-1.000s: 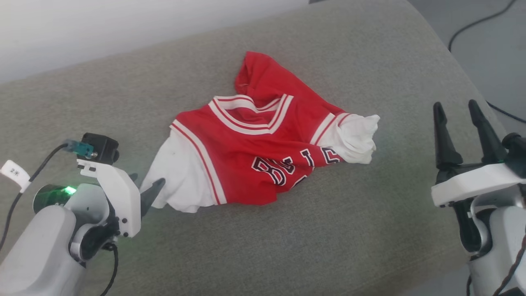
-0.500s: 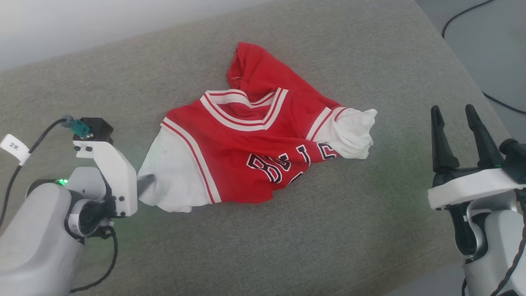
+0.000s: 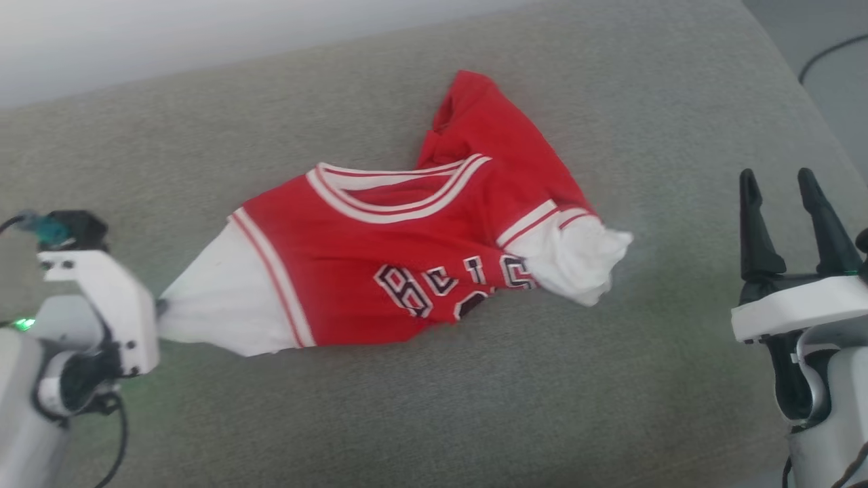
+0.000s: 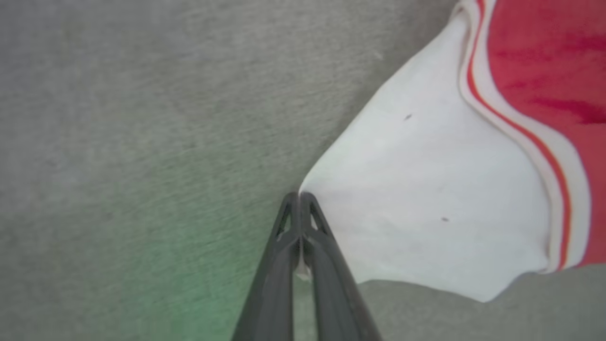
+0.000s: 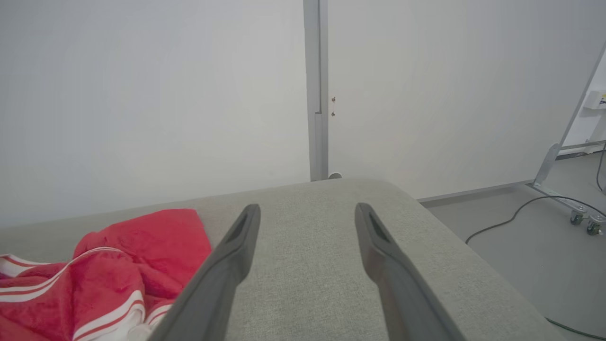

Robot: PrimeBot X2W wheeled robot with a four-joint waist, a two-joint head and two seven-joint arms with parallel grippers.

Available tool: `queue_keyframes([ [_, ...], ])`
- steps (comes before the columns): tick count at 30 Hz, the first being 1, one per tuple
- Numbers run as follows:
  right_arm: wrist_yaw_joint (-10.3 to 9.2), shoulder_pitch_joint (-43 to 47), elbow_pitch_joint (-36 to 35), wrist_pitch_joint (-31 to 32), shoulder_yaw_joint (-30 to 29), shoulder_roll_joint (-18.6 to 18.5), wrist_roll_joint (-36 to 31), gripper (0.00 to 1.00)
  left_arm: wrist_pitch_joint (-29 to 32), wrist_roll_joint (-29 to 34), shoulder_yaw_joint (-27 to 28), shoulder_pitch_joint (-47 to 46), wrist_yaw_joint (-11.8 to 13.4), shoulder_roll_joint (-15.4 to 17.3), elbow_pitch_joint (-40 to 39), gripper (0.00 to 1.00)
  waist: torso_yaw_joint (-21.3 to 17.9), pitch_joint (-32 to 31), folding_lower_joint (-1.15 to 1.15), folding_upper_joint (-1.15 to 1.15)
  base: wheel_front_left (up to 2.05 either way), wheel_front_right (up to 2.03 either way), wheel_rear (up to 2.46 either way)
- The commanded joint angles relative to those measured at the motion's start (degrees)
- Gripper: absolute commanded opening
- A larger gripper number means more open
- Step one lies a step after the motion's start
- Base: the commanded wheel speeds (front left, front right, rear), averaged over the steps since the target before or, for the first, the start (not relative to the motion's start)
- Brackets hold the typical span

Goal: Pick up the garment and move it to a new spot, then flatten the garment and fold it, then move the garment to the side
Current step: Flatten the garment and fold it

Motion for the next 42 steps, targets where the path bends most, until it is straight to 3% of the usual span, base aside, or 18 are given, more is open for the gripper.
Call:
queue_keyframes([
  [1,-0.03,0.75,-0.71,0.54,-0.46,-0.38,-0.39,1.00,-0.53,-0.45,1.27,2.35,0.92,1.82,-0.90,0.00,1.50,-0.37,0.00,0.00,0.00,0.00,0.00],
  [4,-0.02,1.05,-1.24,1.23,-0.63,-0.54,-0.42,1.00,-1.07,-0.57,2.90,4.80,2.16,3.73,-2.52,0.00,2.69,-0.52,0.00,0.00,0.00,0.00,0.00],
  [10,-0.02,1.69,-2.03,2.85,1.45,-1.06,0.72,1.00,-4.11,-2.00,4.55,7.92,2.29,2.85,-3.50,0.00,4.40,-0.62,0.00,0.00,0.00,0.00,0.00],
  [11,-0.02,1.95,-2.05,3.51,2.33,-1.22,1.13,1.00,-4.72,-1.85,4.29,8.37,2.10,2.43,-3.24,0.16,4.65,-0.66,0.00,0.00,0.00,0.00,0.00],
  [12,-0.02,2.06,-1.96,4.16,3.18,-1.46,1.51,1.00,-5.66,-1.56,4.10,8.44,1.65,2.10,-3.14,0.65,4.83,-0.69,0.00,0.00,0.00,0.00,0.00],
  [13,-0.02,2.15,-1.96,4.79,3.99,-1.81,2.02,1.00,-6.58,-1.49,3.92,8.41,1.43,1.54,-2.83,1.00,5.10,-0.74,0.00,0.00,0.00,0.00,0.00],
  [27,-0.02,3.71,-2.32,19.82,19.88,-9.79,13.45,1.00,-22.57,1.57,3.59,8.87,-3.77,-1.66,-2.39,1.00,9.54,-2.71,0.00,0.00,0.00,0.00,0.00],
  [37,-0.02,3.48,-3.00,29.43,22.59,-13.99,17.01,1.00,-33.08,4.03,3.60,11.59,-4.83,-3.62,-6.28,1.00,14.55,-2.64,0.00,0.00,0.00,0.00,0.00],
  [38,-0.02,3.24,-2.64,30.27,22.74,-14.16,17.19,0.97,-34.03,4.19,3.64,11.71,-4.77,-3.85,-6.51,1.00,15.01,-2.52,0.00,0.00,0.00,0.00,0.00],
  [39,-0.02,3.02,-2.26,31.01,22.80,-14.28,17.25,0.71,-34.93,4.23,3.75,11.92,-4.68,-4.22,-6.80,1.00,15.45,-2.40,0.00,0.00,0.00,0.00,0.00],
  [41,-0.02,2.26,-1.74,31.97,23.03,-14.60,16.92,0.00,-37.03,4.73,3.72,12.38,-4.58,-4.69,-7.16,1.00,16.30,-2.15,0.00,0.00,0.00,0.00,0.00],
  [42,-0.02,2.01,-1.37,32.34,23.05,-14.43,17.16,0.00,-37.96,4.76,3.86,12.70,-4.47,-5.04,-7.12,1.00,16.59,-2.08,0.00,0.00,0.00,0.00,0.00],
])
